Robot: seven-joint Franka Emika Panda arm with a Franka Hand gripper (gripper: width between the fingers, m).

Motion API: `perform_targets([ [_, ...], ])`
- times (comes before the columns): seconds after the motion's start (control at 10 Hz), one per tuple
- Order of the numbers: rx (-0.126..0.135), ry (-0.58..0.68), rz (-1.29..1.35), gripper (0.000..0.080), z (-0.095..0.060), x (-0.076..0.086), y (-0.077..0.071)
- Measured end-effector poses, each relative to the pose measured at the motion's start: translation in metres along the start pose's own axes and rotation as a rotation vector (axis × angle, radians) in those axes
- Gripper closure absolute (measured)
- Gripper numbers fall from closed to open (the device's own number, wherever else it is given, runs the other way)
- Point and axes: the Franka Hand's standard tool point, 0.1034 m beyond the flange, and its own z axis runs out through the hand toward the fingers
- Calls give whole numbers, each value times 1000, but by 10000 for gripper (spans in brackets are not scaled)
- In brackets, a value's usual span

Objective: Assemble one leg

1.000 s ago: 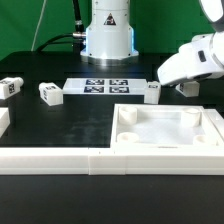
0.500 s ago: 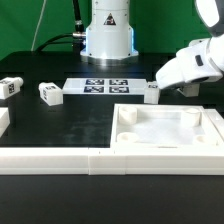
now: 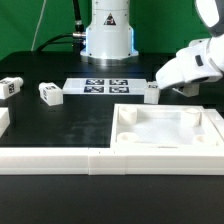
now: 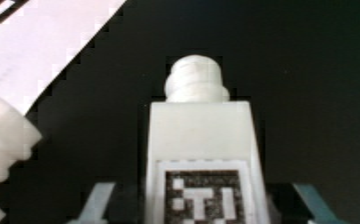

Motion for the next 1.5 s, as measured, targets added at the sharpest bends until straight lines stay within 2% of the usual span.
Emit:
perform_targets([
  [0.3,1,-2,-4,514,-1,-1,1],
  [0.6,-3,-3,-6,512,-48,-31,14],
  [0.8,-11,34,-20,512,-70,-40,16],
  [1.0,-8,61,-20,512,-65,-33,16],
  [1.1,-10,189,-14,512,-72,-25,17],
  [1.3,-23,378,-23,512,-73,-28,22],
  [1.5,-28,534,-70,512,-88,-20,44],
])
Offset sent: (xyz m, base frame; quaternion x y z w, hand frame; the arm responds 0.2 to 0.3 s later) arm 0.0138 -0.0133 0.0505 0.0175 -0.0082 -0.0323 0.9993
